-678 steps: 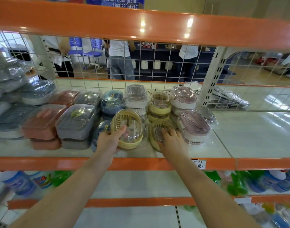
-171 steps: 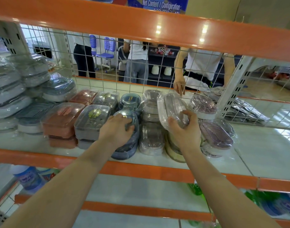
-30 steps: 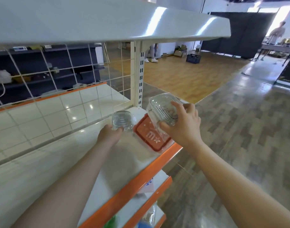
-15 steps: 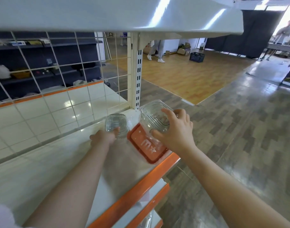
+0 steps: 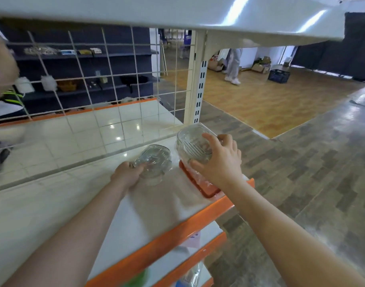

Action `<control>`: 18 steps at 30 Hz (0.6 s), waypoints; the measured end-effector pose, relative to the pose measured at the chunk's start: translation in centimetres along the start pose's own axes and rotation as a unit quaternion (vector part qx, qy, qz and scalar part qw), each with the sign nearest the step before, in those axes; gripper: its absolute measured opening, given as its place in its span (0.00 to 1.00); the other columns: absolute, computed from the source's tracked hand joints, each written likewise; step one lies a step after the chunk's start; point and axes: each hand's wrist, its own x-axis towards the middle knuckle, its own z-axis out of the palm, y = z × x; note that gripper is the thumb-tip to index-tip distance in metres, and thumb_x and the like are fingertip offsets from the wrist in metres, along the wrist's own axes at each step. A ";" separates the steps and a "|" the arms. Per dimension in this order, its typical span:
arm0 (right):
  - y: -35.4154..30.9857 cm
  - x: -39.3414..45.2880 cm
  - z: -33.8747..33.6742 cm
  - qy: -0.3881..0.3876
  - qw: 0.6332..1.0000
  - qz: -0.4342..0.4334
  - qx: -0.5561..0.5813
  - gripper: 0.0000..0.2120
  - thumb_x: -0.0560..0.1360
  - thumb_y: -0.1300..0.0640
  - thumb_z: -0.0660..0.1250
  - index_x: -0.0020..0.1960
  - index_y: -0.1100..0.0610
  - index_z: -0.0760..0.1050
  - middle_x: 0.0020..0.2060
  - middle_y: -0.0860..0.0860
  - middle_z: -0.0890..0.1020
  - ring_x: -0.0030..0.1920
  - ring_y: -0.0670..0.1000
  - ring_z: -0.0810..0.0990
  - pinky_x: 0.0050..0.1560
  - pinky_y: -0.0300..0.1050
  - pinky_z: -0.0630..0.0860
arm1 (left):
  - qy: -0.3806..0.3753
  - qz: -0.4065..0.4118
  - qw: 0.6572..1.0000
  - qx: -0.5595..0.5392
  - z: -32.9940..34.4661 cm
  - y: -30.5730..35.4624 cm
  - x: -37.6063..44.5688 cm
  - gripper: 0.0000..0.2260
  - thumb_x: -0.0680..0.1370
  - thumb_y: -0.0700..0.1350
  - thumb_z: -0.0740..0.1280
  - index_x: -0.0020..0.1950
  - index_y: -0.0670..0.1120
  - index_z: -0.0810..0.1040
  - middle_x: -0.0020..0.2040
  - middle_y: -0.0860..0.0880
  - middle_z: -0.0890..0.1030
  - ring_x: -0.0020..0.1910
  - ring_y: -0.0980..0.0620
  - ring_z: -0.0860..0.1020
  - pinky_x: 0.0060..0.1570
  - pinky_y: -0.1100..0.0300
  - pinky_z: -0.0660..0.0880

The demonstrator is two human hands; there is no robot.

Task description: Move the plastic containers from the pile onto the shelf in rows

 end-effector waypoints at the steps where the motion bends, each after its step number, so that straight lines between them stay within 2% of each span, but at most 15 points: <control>1: -0.3 -0.1 0.3 0.000 1.000 -0.004 0.006 0.36 0.67 0.42 0.71 0.72 0.47 0.63 0.63 0.53 0.65 0.66 0.55 0.62 0.66 0.47 0.56 | 0.001 0.002 1.000 -0.011 -0.7 -0.5 -0.5 0.20 0.67 0.61 0.72 0.46 0.45 0.76 0.51 0.43 0.80 0.53 0.42 0.78 0.54 0.51 0.73; 3: -1.1 -0.4 1.0 -0.004 1.000 -0.013 0.016 0.35 0.67 0.43 0.71 0.71 0.47 0.64 0.63 0.53 0.65 0.65 0.55 0.63 0.66 0.48 0.57 | 0.013 0.005 0.999 -0.042 -2.3 -1.4 -1.4 0.20 0.67 0.56 0.73 0.52 0.44 0.77 0.52 0.41 0.81 0.48 0.45 0.78 0.49 0.52 0.73; 4: -1.5 -0.5 1.3 -0.007 1.000 -0.019 0.018 0.35 0.67 0.43 0.71 0.71 0.47 0.64 0.62 0.53 0.65 0.65 0.56 0.63 0.66 0.48 0.57 | 0.027 0.007 0.998 -0.051 -3.0 -1.8 -1.8 0.18 0.71 0.52 0.73 0.55 0.43 0.77 0.54 0.40 0.80 0.47 0.46 0.77 0.47 0.53 0.72; 6: -2.2 -0.8 1.8 -0.014 0.999 -0.033 0.025 0.35 0.67 0.42 0.71 0.71 0.47 0.63 0.62 0.53 0.65 0.64 0.56 0.63 0.66 0.49 0.58 | 0.049 0.014 0.997 -0.051 -4.1 -2.5 -2.6 0.18 0.75 0.47 0.71 0.61 0.42 0.75 0.58 0.40 0.79 0.49 0.44 0.77 0.48 0.54 0.73; 9: -3.1 -1.4 2.3 -0.019 0.999 -0.041 0.030 0.35 0.67 0.42 0.71 0.71 0.47 0.63 0.63 0.53 0.66 0.65 0.56 0.63 0.66 0.49 0.57 | 0.048 0.039 0.998 -0.015 -4.6 -2.4 -4.2 0.32 0.69 0.51 0.75 0.69 0.42 0.70 0.63 0.44 0.75 0.61 0.45 0.75 0.60 0.55 0.71; 12: -3.2 -2.0 2.6 -0.020 0.999 -0.042 0.023 0.36 0.67 0.41 0.71 0.72 0.47 0.63 0.64 0.54 0.66 0.66 0.56 0.63 0.66 0.49 0.57 | 0.009 0.084 0.996 0.034 -4.1 -1.1 -5.5 0.38 0.62 0.55 0.77 0.68 0.44 0.68 0.64 0.46 0.73 0.62 0.48 0.73 0.56 0.59 0.67; 14: -3.0 -2.2 2.5 -0.021 0.999 -0.040 0.016 0.36 0.67 0.41 0.71 0.71 0.47 0.63 0.64 0.53 0.66 0.66 0.55 0.63 0.66 0.48 0.57 | 0.007 0.087 0.991 0.098 -3.5 -0.5 -5.4 0.45 0.63 0.56 0.77 0.73 0.41 0.62 0.70 0.43 0.68 0.67 0.46 0.69 0.61 0.57 0.66; 16: -2.7 -2.4 2.3 -0.020 0.999 -0.037 0.016 0.35 0.67 0.42 0.71 0.70 0.47 0.64 0.64 0.53 0.65 0.66 0.55 0.63 0.66 0.48 0.57 | 0.021 0.071 0.988 0.136 -2.9 -0.3 -5.0 0.47 0.67 0.55 0.77 0.76 0.41 0.54 0.74 0.41 0.61 0.72 0.44 0.63 0.66 0.56 0.63; 18: -2.3 -2.5 2.2 -0.019 0.999 -0.031 0.017 0.34 0.68 0.43 0.71 0.71 0.47 0.64 0.64 0.53 0.65 0.66 0.55 0.63 0.66 0.48 0.57 | 0.036 0.058 0.986 0.155 -2.3 -0.2 -4.6 0.46 0.67 0.54 0.76 0.75 0.39 0.54 0.72 0.40 0.61 0.71 0.43 0.63 0.66 0.56 0.64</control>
